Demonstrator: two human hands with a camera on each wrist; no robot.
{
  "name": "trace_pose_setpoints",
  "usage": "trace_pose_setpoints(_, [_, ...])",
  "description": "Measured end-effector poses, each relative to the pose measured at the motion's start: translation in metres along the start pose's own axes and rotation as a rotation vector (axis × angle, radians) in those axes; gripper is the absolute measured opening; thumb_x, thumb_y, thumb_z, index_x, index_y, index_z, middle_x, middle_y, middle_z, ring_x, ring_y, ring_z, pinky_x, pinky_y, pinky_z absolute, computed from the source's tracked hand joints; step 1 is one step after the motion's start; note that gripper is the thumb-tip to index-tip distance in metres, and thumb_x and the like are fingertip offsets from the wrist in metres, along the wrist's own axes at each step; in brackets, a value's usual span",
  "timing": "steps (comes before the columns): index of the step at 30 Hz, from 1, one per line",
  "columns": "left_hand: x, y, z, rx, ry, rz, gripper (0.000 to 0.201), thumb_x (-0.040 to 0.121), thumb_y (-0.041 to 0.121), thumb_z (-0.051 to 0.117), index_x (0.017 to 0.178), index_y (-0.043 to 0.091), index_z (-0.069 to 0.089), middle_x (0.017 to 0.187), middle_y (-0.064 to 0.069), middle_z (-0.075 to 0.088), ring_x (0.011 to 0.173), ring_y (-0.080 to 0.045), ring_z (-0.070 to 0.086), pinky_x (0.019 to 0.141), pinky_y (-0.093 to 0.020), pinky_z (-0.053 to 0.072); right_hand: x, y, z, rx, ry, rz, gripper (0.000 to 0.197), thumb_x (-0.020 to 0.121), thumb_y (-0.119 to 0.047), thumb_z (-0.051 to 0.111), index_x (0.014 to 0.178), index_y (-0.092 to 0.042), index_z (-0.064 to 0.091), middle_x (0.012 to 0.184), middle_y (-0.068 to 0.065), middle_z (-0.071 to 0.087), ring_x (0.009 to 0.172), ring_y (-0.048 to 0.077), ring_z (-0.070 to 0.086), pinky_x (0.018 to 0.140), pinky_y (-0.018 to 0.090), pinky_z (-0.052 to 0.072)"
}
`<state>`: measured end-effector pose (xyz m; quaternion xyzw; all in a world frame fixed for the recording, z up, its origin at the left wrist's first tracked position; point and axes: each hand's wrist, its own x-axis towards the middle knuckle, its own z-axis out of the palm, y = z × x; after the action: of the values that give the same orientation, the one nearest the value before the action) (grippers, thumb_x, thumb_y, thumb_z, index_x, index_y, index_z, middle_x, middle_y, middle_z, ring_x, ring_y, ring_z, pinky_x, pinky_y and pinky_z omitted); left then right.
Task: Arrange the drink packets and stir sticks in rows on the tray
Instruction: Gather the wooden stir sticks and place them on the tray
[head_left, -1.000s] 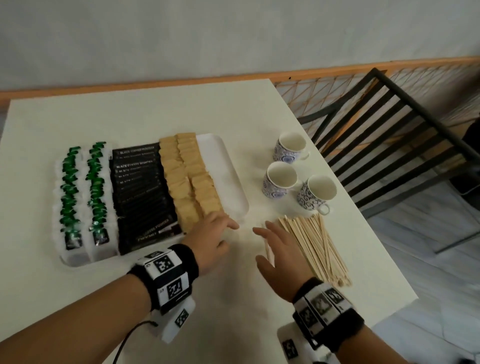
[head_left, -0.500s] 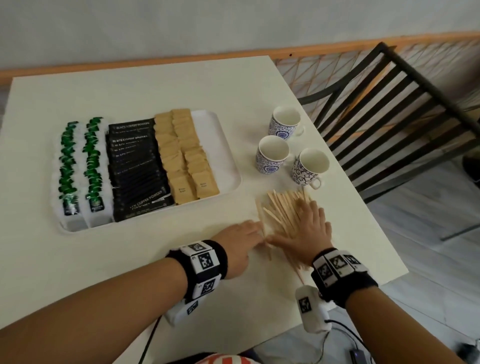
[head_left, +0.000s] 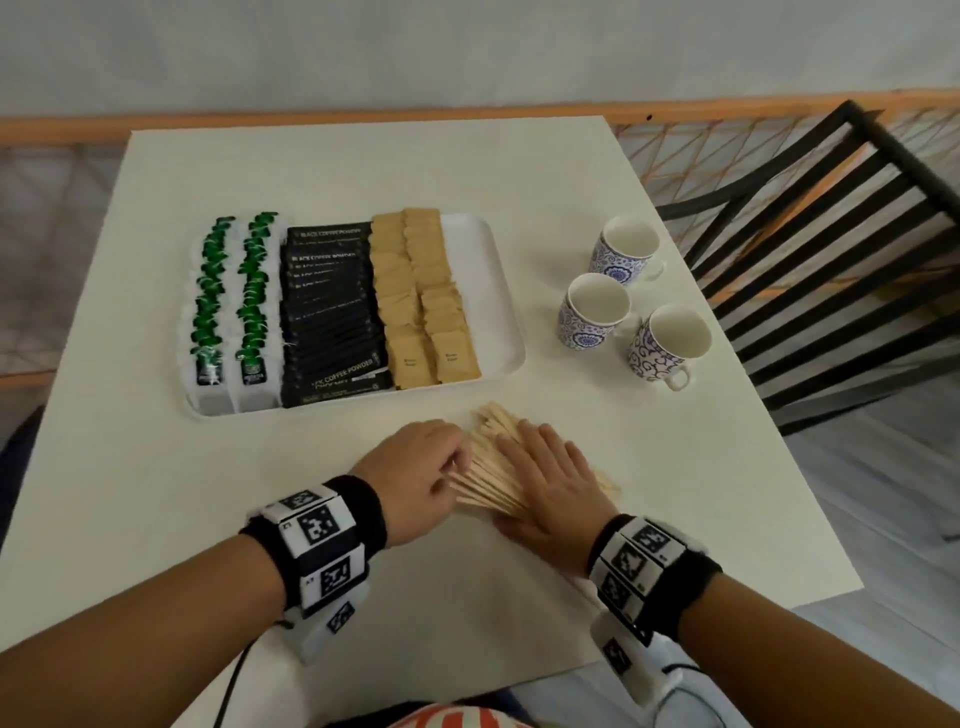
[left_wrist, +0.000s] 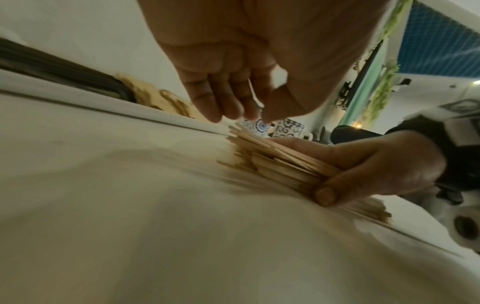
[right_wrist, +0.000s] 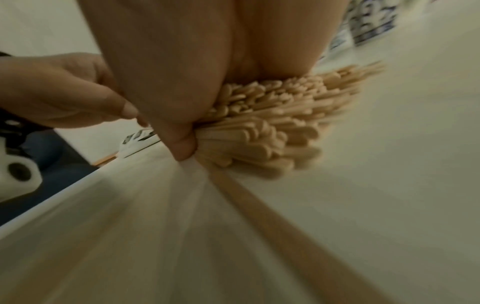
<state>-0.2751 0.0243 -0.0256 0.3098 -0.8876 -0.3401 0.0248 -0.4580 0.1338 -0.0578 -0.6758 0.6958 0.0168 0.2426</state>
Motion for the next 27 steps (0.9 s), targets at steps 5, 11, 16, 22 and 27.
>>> trace_pose_setpoints(5, [-0.021,-0.019,-0.014,0.207,-0.068,-0.141,0.114,0.055,0.062,0.069,0.147,0.022,0.015,0.152,0.000,0.016,0.141,-0.019,0.016,0.113,-0.026,0.014,0.032,-0.028,-0.009,-0.103,-0.105,-0.270,0.087,0.080,-0.061,0.039,0.152,-0.027,0.004,0.160,0.004,-0.001,0.147,0.029,-0.003,0.117,0.044,-0.001])
trace_pose_setpoints(11, [-0.025,-0.036,-0.010,0.384,-0.211,-0.181,0.139,0.056,0.066,0.076,0.149,0.019,-0.017,0.158,-0.003,-0.018,0.145,-0.019,-0.016,0.116,-0.029,-0.009,0.059,-0.051,-0.021,-0.156,-0.171,-0.396,0.097,0.080,-0.047,0.066,0.152,-0.022,0.007,0.160,0.000,0.001,0.147,0.024,-0.003,0.119,0.046,0.001])
trace_pose_setpoints(16, [-0.026,-0.041,-0.008,0.274,-0.178,-0.158,0.139,0.057,0.064,0.076,0.147,0.024,-0.023,0.158,0.000,-0.019,0.145,-0.016,-0.017,0.114,-0.026,-0.011,0.036,-0.029,-0.034,-0.109,-0.048,-0.213,0.129,0.058,-0.065,0.076,0.150,-0.031,-0.006,0.160,-0.007,-0.006,0.144,0.012,-0.015,0.114,0.036,-0.015])
trace_pose_setpoints(22, [-0.026,-0.045,-0.006,0.275,-0.205,-0.089,0.141,0.055,0.068,0.074,0.145,0.027,-0.027,0.154,0.003,-0.029,0.142,-0.014,-0.025,0.114,-0.030,-0.013,-0.024,0.012,-0.018,-0.026,-0.093,0.136,0.145,0.044,-0.084,0.065,0.138,-0.035,-0.034,0.151,-0.010,-0.034,0.138,0.014,-0.035,0.117,0.036,-0.015])
trace_pose_setpoints(27, [-0.017,-0.042,0.000,0.296,-0.227,-0.056,0.140,0.055,0.072,0.069,0.145,0.026,-0.027,0.153,0.004,-0.032,0.141,-0.014,-0.029,0.115,-0.032,-0.015,-0.019,0.001,0.000,0.038,-0.064,0.159,0.150,0.036,-0.094,0.054,0.130,-0.034,-0.046,0.145,-0.009,-0.043,0.134,0.014,-0.041,0.114,0.035,-0.021])
